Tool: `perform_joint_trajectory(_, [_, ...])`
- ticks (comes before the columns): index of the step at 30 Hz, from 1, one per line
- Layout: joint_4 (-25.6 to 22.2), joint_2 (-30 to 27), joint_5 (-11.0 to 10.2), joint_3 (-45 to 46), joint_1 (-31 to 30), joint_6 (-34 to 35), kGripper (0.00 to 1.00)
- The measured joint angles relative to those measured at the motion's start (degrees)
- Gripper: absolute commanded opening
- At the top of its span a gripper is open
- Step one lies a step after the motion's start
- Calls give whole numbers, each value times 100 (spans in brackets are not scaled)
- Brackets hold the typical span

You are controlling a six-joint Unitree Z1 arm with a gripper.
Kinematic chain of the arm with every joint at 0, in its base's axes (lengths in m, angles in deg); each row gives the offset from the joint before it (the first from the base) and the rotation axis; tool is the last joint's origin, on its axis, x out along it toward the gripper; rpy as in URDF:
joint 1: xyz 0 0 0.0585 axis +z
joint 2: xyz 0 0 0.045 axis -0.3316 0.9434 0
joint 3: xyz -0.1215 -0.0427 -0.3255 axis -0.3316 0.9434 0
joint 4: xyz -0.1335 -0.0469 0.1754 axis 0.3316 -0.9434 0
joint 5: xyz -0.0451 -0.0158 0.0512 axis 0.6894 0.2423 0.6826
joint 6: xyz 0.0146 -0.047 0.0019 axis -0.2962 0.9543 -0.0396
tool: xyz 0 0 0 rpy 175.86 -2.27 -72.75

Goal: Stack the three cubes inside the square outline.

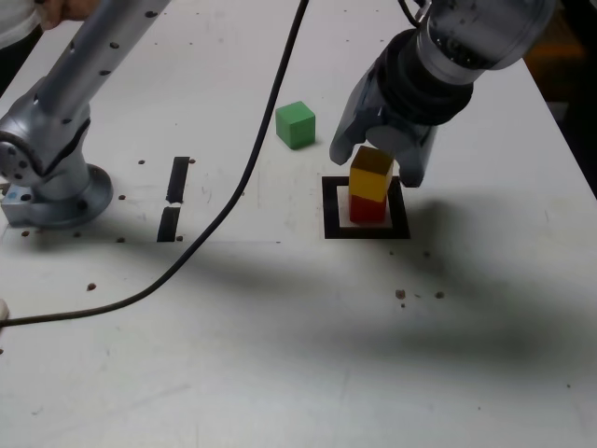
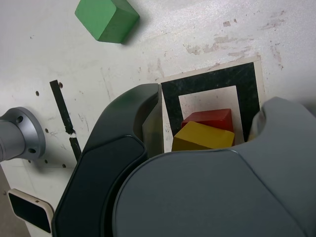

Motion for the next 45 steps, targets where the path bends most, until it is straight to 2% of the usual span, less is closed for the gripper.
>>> perform_joint_trajectory(6, [0,-18,21,-1,10,64,100])
perform_joint_trajectory(13, [0,-324,501,78,241,324,100])
perform_joint_trajectory(17, [1,-548,533,335,304,324,100])
perform_joint_trajectory(23, [183,-982,865,1057,500,350,100])
perform_joint_trajectory(28, [815,-1673,874,2028,876,319,100])
perform_joint_trajectory(32, [1602,-2238,932,2816,1325,56,100])
perform_joint_trajectory(38, [3033,-3267,1351,4267,1918,-108,100])
perform_joint_trajectory(43, [3685,-3975,1363,5258,2190,-80,100])
perform_joint_trajectory(45, [3945,-3982,1332,5629,2324,-75,100])
